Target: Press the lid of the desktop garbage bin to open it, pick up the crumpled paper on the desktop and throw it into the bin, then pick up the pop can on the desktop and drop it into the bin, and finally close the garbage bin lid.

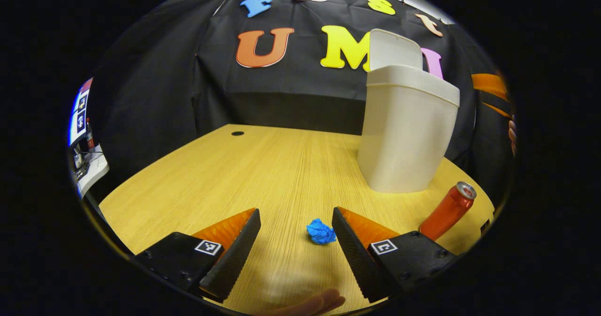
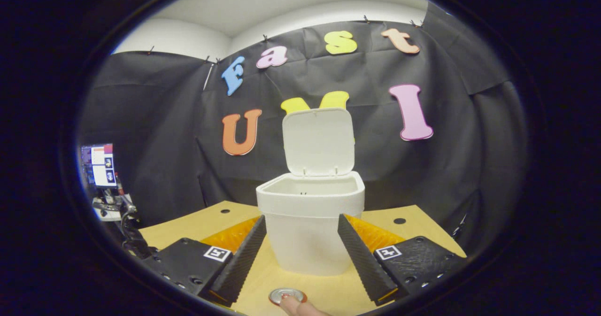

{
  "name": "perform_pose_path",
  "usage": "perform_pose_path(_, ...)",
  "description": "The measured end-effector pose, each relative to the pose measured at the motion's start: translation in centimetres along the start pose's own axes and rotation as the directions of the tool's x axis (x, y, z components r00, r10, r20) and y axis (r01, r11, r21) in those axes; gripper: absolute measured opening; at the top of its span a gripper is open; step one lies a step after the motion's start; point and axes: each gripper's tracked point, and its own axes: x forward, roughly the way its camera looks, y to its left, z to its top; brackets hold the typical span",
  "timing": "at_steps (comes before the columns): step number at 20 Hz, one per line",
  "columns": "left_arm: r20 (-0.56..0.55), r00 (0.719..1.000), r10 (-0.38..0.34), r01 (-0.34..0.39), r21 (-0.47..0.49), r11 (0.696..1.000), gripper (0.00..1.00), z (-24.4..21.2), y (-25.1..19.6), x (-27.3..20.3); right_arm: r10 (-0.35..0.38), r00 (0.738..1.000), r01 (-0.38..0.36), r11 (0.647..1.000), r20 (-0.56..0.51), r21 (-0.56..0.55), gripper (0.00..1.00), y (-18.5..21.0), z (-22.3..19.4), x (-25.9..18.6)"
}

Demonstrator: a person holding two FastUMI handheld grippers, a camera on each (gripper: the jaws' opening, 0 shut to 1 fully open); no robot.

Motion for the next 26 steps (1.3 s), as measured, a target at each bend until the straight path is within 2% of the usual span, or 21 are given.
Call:
perform_pose_path(6,-0.151,0.988,-0.013,0.027,0.087,0.996,0.99,-3.3,-0.4,0.6,0.058,0.998,-0.058,0.998,-0.032,0.004,0.95,0.3,-6.5,-3.9)
perform_pose_path(8,-0.189,0.982,-0.019,0.042,0.118,0.992,0.99,-3.7,-0.3,0.3,0.048,0.997,-0.05,0.999,-0.066,-0.017,0.92,-0.4,-9.0,-4.8)
perform_pose_path(13,-0.185,0.983,-0.011,0.046,0.186,0.982,0.96,-3.7,0.0,0.4,0.001,0.981,-0.016,0.997,-0.195,-0.071,0.96,-2.4,-15.0,-5.7)
perform_pose_path(19,-0.189,0.982,-0.017,0.053,0.185,0.981,0.94,-3.1,-0.4,1.6,0.03,0.951,-0.031,1.0,-0.307,0.001,0.96,-2.6,-19.7,-6.7)
perform_pose_path(21,-0.187,0.982,-0.029,0.059,0.159,0.986,0.92,-3.1,-0.5,1.7,0.029,0.944,-0.025,1.0,-0.329,0.017,0.93,-2.5,-20.5,-6.7)
perform_pose_path(26,-0.19,0.98,-0.06,0.088,0.143,0.986,0.74,-3.2,-1.5,1.5,0.041,0.93,-0.04,0.999,-0.365,0.012,0.96,-1.1,-21.8,-5.6)
